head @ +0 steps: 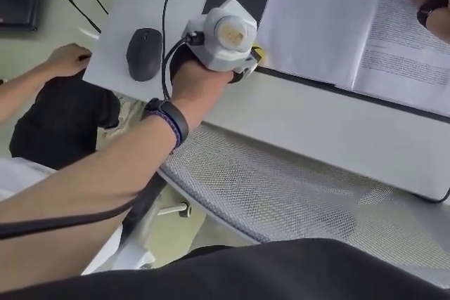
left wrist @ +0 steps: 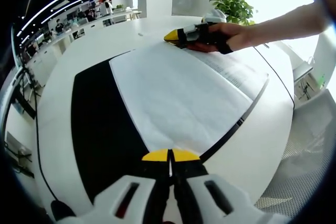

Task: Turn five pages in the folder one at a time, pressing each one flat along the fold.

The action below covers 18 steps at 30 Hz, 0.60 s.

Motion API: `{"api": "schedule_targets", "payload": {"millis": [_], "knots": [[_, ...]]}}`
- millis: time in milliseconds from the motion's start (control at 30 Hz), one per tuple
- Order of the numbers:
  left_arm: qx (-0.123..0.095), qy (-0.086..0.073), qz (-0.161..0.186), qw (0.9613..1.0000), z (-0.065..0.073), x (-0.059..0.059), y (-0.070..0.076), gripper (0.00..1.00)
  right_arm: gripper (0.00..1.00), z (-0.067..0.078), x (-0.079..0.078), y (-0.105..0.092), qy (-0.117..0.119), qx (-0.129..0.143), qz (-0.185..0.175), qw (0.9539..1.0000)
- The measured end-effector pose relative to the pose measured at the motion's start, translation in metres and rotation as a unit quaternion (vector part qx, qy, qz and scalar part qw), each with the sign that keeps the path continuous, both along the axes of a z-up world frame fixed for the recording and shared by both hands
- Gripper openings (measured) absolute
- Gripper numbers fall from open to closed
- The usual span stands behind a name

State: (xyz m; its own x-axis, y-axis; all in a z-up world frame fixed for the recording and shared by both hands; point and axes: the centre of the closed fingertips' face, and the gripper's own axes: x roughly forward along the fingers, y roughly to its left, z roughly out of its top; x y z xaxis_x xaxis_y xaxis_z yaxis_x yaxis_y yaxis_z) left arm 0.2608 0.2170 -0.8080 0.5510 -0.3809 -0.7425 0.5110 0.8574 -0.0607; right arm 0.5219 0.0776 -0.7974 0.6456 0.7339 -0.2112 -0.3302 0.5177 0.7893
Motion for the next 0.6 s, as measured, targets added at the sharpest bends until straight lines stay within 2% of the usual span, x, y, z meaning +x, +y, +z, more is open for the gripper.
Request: {"api": "schedule_targets", "payload": {"millis": [67, 267, 333, 467, 500, 600], "knots": [[0.0, 0.0, 0.0, 1.0, 0.0, 0.0, 0.0, 0.0, 0.0, -0.001, -0.002, 0.0, -0.002, -0.002, 0.008, 1.0], [-0.001, 0.0, 0.001, 1.0, 0.001, 0.0, 0.0, 0.0, 0.0, 0.0, -0.026, 0.001, -0.004, -0.007, 0.067, 0.9977], [-0.001, -0.001, 0.001, 1.0, 0.001, 0.0, 0.0, 0.0, 0.0, 0.003, -0.042, 0.007, -0.007, -0.011, 0.089, 0.9959], [-0.002, -0.002, 0.001, 1.0, 0.001, 0.0, 0.0, 0.0, 0.0, 0.004, -0.063, 0.011, -0.015, -0.02, 0.124, 0.9919], [-0.001, -0.003, 0.0, 1.0, 0.001, 0.0, 0.0, 0.0, 0.0, 0.006, -0.074, 0.012, -0.016, -0.021, 0.133, 0.9907], [0.0, -0.002, -0.001, 1.0, 0.001, -0.001, -0.001, 0.0, 0.0, 0.007, -0.087, 0.012, -0.014, -0.017, 0.151, 0.9883]]}}
